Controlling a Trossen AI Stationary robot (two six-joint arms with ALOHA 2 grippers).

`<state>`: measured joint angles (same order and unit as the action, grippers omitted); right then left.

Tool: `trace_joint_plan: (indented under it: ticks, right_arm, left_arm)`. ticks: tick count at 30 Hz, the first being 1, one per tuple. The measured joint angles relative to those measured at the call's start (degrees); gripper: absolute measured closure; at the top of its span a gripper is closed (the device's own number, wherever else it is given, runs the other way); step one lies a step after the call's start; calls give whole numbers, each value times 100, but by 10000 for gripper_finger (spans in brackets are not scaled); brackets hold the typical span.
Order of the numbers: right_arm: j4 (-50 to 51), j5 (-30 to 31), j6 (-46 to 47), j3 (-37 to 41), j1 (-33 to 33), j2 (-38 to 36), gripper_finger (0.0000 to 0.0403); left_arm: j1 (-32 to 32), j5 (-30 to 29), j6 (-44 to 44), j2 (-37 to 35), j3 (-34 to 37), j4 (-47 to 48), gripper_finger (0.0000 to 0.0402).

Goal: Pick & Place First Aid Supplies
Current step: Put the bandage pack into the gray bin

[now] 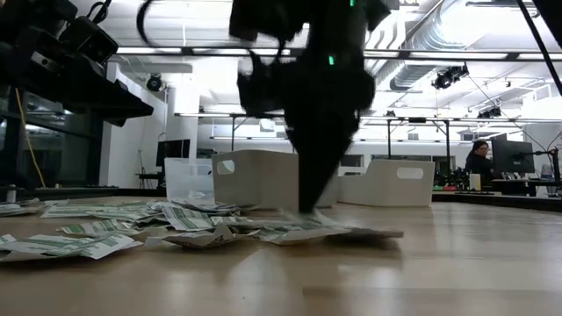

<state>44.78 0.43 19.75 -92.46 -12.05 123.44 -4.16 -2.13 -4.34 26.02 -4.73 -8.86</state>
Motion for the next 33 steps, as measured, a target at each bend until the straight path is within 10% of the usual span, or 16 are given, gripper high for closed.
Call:
trace_joint_plan:
  ticks: [33]
  right_arm:
    - [-120, 986, 2280, -38, 1326, -1686, 403]
  left_arm:
    - [2, 0, -1, -2, 0, 3, 252]
